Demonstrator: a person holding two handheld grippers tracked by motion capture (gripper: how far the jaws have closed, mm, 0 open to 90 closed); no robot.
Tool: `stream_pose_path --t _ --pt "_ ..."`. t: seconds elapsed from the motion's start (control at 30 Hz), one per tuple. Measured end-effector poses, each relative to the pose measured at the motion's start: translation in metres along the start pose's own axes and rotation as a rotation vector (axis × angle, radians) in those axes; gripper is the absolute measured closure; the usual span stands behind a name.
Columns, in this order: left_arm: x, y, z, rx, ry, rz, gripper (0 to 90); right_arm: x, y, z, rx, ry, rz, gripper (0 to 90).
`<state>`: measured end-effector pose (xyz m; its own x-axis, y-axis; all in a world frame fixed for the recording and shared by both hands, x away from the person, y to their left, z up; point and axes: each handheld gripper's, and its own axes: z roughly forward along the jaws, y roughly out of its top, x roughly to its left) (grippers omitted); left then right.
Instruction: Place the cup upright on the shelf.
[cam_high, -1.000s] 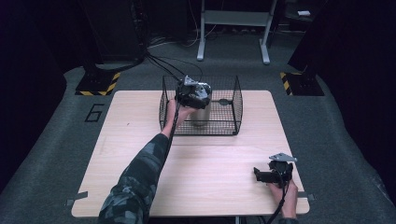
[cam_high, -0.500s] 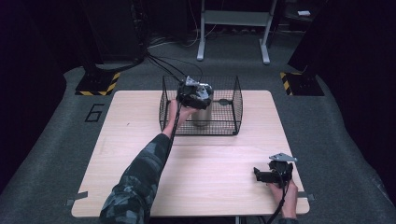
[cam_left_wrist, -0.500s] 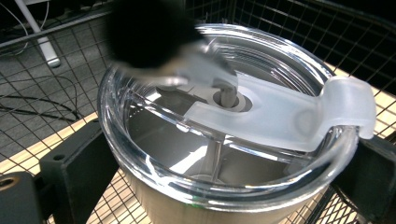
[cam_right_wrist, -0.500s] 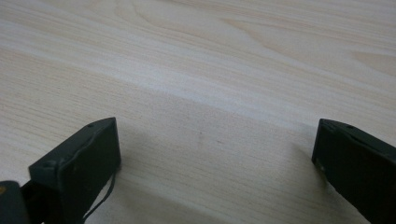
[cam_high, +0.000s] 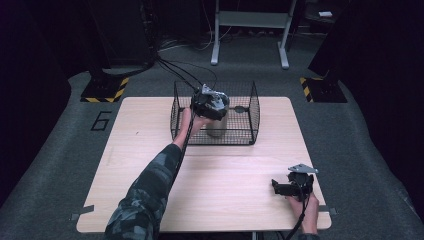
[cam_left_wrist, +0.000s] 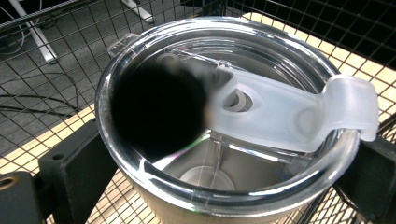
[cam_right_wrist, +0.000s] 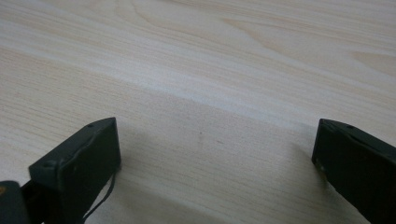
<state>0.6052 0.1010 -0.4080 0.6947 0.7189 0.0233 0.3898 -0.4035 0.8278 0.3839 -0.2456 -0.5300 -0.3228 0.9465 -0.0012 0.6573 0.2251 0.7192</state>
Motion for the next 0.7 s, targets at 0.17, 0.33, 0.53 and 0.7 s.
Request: stream_pose_path --t 0.17,0.33,0.53,0.7 --pt "-0.001 0.0 -0.002 0.004 0.001 0.003 3.6 0.0 0.0 0.0 0.0 0.0 0.0 0.6" --pt "0.0 -0.003 -0.003 -0.018 -0.005 -0.004 2.3 0.0 0.0 0.0 0.0 0.0 0.0 0.6" --pt "0.002 -0.008 -0.008 -0.053 -0.029 -0.017 0.0 0.0 0.0 0.0 -0.001 0.0 0.003 0.6" --pt "0.003 -0.006 -0.018 -0.052 -0.058 -0.012 0.0 0.0 0.0 0.0 -0.001 0.0 -0.001 0.6"
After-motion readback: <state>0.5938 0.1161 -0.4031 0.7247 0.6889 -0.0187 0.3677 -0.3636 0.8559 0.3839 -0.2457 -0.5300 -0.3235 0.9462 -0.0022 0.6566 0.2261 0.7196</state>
